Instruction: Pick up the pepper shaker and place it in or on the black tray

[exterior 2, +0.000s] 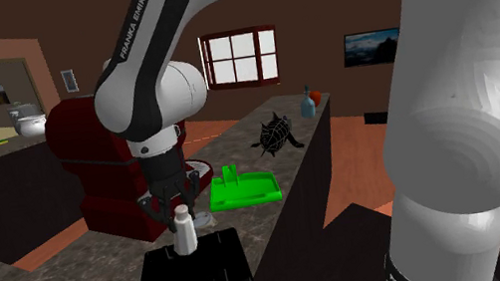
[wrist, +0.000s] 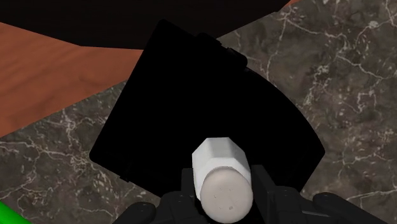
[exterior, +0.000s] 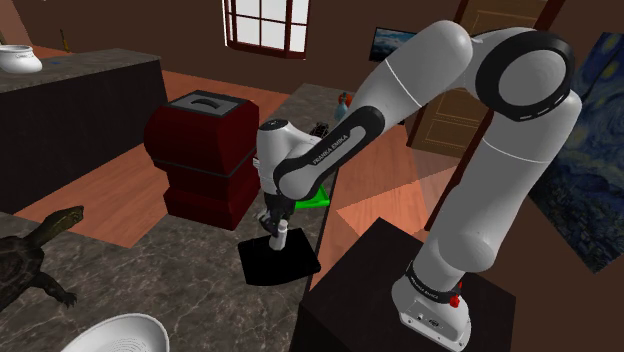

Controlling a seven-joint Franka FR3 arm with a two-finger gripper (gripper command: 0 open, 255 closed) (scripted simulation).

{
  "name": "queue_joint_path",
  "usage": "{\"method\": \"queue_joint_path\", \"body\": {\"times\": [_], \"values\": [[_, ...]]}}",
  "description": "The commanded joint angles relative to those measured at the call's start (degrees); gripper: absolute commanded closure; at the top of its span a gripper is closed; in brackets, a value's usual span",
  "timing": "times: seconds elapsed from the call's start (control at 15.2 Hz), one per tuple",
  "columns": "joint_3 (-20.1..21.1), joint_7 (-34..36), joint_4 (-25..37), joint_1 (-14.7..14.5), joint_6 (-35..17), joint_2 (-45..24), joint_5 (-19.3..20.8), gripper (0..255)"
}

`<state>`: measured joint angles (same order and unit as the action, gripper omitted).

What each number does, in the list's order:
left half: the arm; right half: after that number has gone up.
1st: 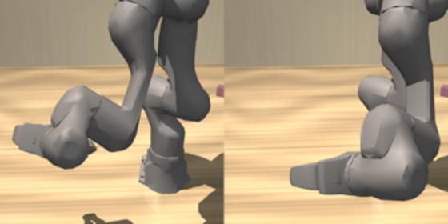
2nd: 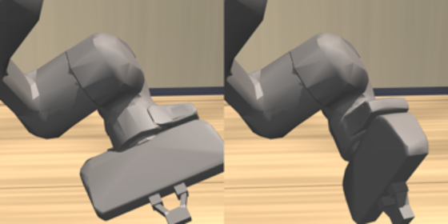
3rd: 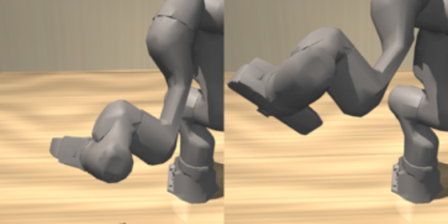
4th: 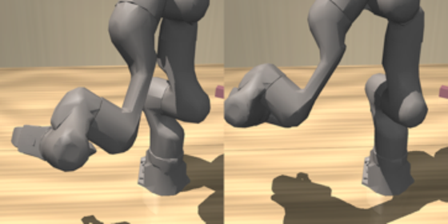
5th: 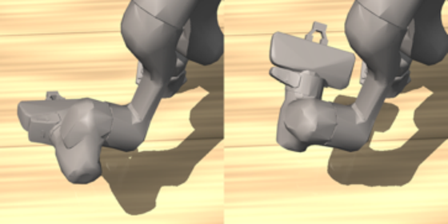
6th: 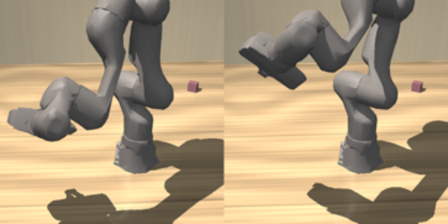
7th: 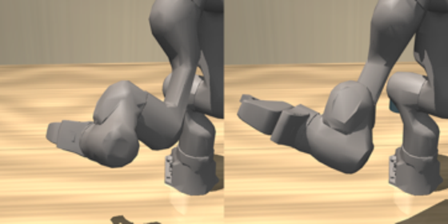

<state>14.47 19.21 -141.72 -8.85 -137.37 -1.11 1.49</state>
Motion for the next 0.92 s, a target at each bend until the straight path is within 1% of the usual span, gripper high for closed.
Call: {"method": "queue_joint_path", "body": {"times": [0.0, 0.2, 0.26, 0.59, 0.86], "values": [[0.0, 0.0, 0.0, 0.0, -0.1, 0.0, 0.0, 255], [0.0, 0.0, 0.0, 0.0, -0.1, 0.0, 0.0, 255], [0.0, 0.0, 0.0, 0.0, -0.1, 0.0, 0.0, 0], [0.0, 0.0, 0.0, 0.0, -0.1, 0.0, 0.0, 0], [0.0, -1.4, 2.9, -0.1, 7.8, 5.1, -1.8, 0]]}}
